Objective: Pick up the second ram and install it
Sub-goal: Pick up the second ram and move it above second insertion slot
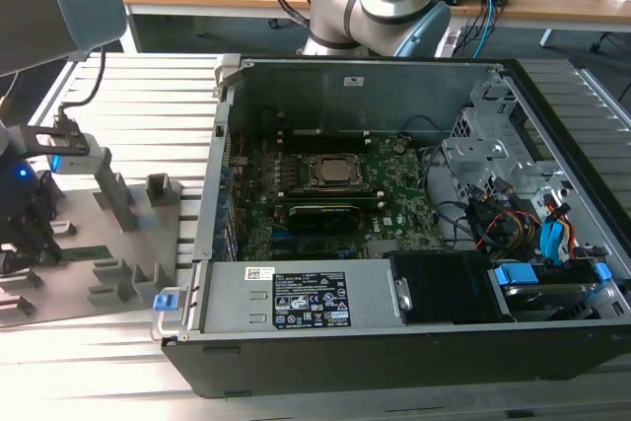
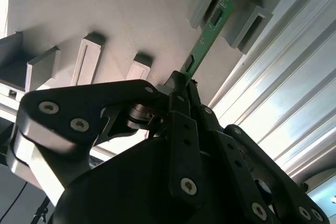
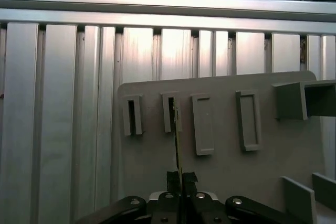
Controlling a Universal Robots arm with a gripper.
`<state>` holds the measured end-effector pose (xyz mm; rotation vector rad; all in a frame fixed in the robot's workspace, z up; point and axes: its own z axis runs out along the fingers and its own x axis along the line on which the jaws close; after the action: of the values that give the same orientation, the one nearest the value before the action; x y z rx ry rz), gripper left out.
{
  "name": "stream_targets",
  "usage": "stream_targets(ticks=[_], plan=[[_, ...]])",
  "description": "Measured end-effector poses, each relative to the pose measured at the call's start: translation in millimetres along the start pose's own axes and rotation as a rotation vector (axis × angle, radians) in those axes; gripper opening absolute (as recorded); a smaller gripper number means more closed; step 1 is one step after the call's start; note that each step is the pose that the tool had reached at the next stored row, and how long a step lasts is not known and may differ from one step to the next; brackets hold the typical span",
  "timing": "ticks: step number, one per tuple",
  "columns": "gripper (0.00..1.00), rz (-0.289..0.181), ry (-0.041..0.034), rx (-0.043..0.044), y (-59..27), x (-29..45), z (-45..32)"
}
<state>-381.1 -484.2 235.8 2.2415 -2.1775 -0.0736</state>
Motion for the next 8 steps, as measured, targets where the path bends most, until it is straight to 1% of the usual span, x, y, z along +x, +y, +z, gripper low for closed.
stream_targets(ticks=[5,8], plan=[[0.14,0.0,-0.0001,0.0001,0.2,-0.2,-4.8],[0.14,0.0,-0.0001,0.0,0.6,-0.4,-12.2]])
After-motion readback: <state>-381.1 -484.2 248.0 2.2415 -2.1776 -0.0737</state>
